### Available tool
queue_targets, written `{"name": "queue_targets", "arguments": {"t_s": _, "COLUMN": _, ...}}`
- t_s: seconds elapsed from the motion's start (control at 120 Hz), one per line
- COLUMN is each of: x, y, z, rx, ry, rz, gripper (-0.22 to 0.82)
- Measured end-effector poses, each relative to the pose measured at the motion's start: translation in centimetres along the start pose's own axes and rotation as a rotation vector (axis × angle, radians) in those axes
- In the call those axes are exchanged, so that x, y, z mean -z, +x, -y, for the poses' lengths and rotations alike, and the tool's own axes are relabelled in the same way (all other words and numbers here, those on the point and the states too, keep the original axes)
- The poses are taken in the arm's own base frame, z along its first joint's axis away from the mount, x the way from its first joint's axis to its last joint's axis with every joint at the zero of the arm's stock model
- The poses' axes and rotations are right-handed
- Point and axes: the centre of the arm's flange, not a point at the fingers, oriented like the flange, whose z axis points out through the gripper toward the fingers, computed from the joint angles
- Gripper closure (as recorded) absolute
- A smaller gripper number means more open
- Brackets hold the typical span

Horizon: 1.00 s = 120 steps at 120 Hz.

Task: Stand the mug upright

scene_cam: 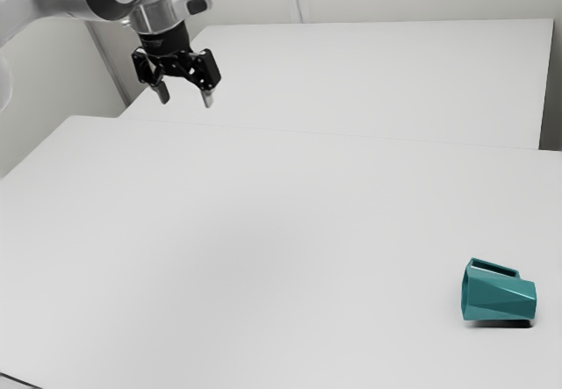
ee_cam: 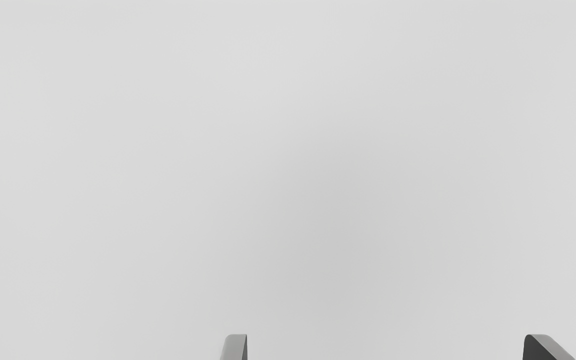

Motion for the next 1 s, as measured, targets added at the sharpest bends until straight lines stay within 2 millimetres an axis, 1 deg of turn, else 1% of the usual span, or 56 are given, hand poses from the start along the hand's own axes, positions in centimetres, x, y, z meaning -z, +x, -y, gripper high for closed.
{"name": "queue_targets", "arguments": {"t_s": 0.133, "x": 0.1, "y": 0.0, "z": -0.3, "rx": 0.003, "ry": 0.003, "rz": -0.003, "gripper": 0.0}}
{"name": "queue_targets", "arguments": {"t_s": 0.258, "x": 0.6, "y": -0.4, "z": 0.0, "rx": 0.013, "ry": 0.001, "rz": -0.012, "gripper": 0.0}}
{"name": "queue_targets", "arguments": {"t_s": 0.333, "x": 1.1, "y": -0.7, "z": -0.2, "rx": 0.013, "ry": -0.006, "rz": -0.02, "gripper": 0.0}}
{"name": "queue_targets", "arguments": {"t_s": 0.392, "x": 1.3, "y": -1.2, "z": -0.7, "rx": 0.011, "ry": -0.033, "rz": -0.022, "gripper": 0.0}}
{"name": "queue_targets", "arguments": {"t_s": 0.433, "x": 1.1, "y": -1.8, "z": -1.1, "rx": 0.012, "ry": -0.066, "rz": -0.014, "gripper": 0.0}}
{"name": "queue_targets", "arguments": {"t_s": 0.5, "x": -0.5, "y": -2.2, "z": -2.0, "rx": 0.016, "ry": -0.144, "rz": 0.008, "gripper": 0.0}}
{"name": "queue_targets", "arguments": {"t_s": 0.592, "x": -3.4, "y": -2.3, "z": -3.5, "rx": 0.035, "ry": -0.258, "rz": 0.049, "gripper": 0.0}}
{"name": "queue_targets", "arguments": {"t_s": 0.733, "x": -8.4, "y": -2.2, "z": -5.2, "rx": 0.081, "ry": -0.386, "rz": 0.087, "gripper": 0.0}}
{"name": "queue_targets", "arguments": {"t_s": 0.842, "x": -12.3, "y": -2.3, "z": -6.2, "rx": 0.116, "ry": -0.463, "rz": 0.08, "gripper": 0.0}}
{"name": "queue_targets", "arguments": {"t_s": 0.95, "x": -15.4, "y": -1.6, "z": -7.2, "rx": 0.145, "ry": -0.52, "rz": 0.042, "gripper": 0.0}}
{"name": "queue_targets", "arguments": {"t_s": 1.0, "x": -17.2, "y": -1.1, "z": -8.2, "rx": 0.152, "ry": -0.549, "rz": 0.032, "gripper": 0.0}}
